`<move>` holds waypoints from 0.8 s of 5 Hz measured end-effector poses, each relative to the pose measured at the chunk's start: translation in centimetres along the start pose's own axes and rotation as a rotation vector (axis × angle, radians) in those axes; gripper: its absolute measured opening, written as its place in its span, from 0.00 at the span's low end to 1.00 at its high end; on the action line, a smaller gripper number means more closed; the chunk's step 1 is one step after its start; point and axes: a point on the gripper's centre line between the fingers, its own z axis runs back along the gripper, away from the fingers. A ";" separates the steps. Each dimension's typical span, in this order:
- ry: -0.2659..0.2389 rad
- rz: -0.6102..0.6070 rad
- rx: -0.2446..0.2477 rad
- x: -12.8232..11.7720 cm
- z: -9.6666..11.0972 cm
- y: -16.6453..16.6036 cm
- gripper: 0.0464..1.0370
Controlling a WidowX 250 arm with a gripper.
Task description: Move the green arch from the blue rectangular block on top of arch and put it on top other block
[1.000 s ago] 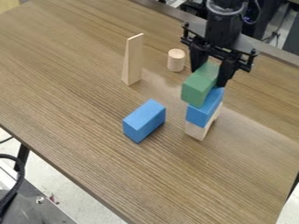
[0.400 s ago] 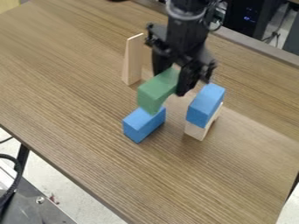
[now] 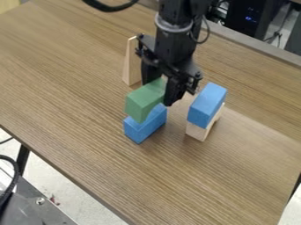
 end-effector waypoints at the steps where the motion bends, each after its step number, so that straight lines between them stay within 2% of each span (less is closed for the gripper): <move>1: 0.007 0.003 -0.001 0.5 -0.4 0.4 0.54; 4: -0.007 0.055 -0.021 1.2 -0.5 1.1 0.54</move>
